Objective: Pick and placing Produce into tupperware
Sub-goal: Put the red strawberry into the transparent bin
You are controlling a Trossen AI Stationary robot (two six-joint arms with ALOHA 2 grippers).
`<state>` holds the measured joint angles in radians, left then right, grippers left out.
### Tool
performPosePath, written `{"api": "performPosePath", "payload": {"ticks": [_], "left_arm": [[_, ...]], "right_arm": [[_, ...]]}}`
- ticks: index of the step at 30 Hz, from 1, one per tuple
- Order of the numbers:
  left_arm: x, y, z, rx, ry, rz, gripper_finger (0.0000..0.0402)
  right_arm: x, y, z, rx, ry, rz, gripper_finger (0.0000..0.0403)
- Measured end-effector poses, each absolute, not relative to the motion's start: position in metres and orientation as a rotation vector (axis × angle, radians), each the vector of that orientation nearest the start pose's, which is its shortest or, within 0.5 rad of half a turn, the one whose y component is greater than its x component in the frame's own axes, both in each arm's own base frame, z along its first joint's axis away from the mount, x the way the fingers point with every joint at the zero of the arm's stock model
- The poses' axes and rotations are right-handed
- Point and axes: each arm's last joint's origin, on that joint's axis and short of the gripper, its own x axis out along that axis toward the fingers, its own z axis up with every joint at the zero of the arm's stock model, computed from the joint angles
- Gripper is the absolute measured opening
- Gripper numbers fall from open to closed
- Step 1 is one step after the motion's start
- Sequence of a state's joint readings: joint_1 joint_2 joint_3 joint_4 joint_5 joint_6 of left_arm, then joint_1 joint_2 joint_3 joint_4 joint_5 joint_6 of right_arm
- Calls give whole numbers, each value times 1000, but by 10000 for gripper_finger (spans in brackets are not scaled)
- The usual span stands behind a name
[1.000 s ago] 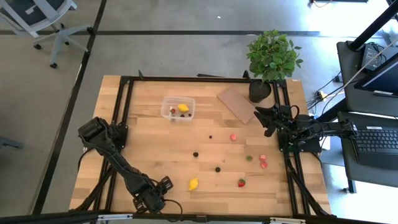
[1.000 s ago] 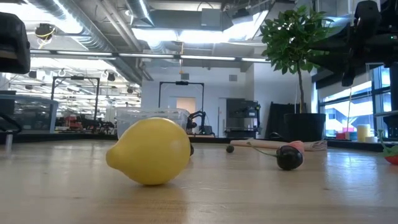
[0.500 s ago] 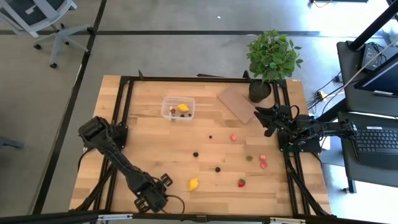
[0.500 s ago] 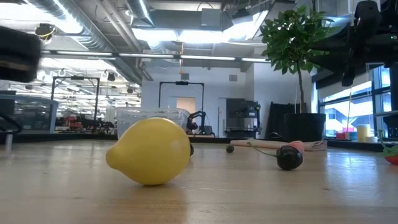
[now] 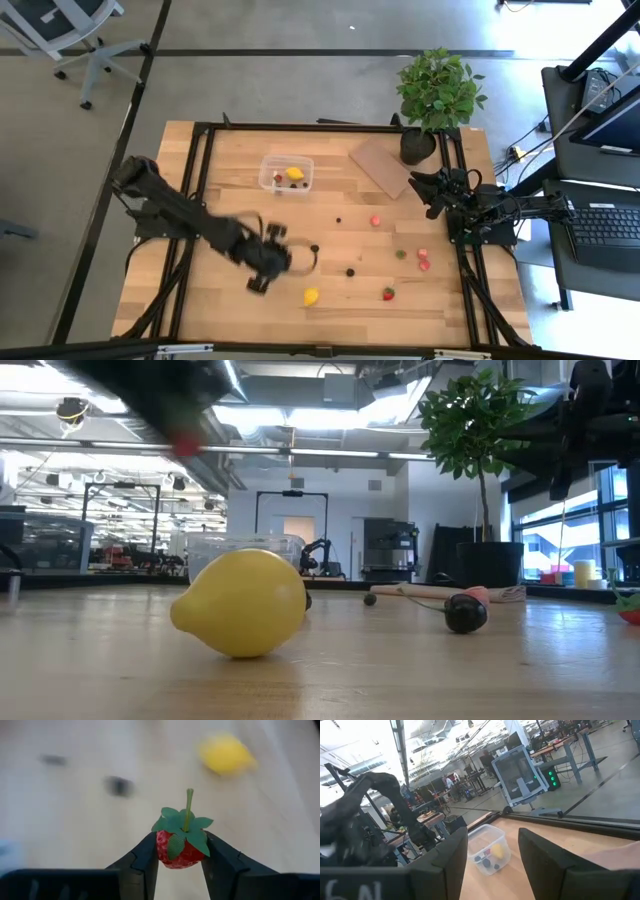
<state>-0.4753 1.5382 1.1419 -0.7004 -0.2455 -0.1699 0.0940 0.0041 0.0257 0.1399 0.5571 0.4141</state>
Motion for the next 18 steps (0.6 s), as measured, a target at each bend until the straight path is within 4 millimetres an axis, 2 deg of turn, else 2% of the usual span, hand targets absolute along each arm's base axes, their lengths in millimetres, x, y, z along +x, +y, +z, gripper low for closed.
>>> {"api": "performPosePath", "payload": {"ticks": [4,8,12,15,18], "left_arm": [[277,-81,273,72,882,260,115],[278,-28,287,-164,768,557,115],[285,17,285,-296,712,733,115],[289,45,273,-360,754,802,115],[297,65,257,-426,807,808,117]], "right_arm": [[92,-7,185,458,-247,-425,178],[92,-7,185,455,-247,-425,178],[92,-7,185,428,-240,-428,178],[92,-7,185,399,-235,-431,178],[92,-7,185,378,-237,-432,178]]}}
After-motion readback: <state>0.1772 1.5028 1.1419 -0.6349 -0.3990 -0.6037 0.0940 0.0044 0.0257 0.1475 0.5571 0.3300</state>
